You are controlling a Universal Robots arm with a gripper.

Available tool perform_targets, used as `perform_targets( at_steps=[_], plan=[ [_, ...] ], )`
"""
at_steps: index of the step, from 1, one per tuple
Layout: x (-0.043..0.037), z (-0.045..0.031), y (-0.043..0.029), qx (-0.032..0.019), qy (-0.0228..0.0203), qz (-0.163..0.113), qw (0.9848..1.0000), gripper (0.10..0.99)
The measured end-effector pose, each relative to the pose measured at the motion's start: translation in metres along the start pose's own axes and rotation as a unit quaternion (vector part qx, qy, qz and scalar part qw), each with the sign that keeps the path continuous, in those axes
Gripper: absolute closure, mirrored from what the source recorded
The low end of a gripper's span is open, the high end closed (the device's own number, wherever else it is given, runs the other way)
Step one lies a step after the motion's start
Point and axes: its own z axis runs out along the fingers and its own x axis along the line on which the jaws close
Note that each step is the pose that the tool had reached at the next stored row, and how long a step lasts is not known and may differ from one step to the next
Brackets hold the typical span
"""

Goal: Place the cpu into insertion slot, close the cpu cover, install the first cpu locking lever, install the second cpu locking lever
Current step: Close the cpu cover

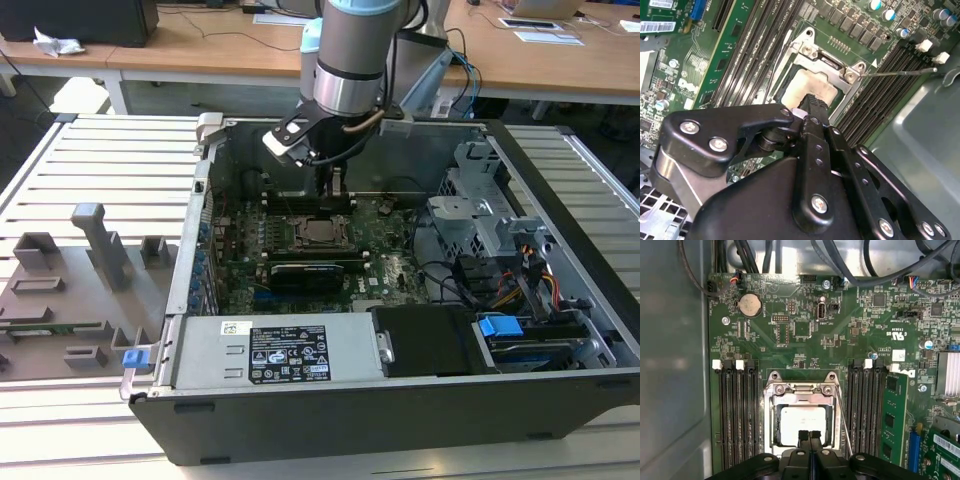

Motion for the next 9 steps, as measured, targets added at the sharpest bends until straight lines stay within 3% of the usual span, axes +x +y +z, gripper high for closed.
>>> perform_targets(
  at_steps=[3,9],
  plan=[
    [0.0002,0.0044,-0.0052,0.0000,0.0000,0.000,1.0000,0.980],
    [0.0003,0.0076,-0.0055,0.0000,-0.0001,0.000,1.0000,0.980]
  ],
)
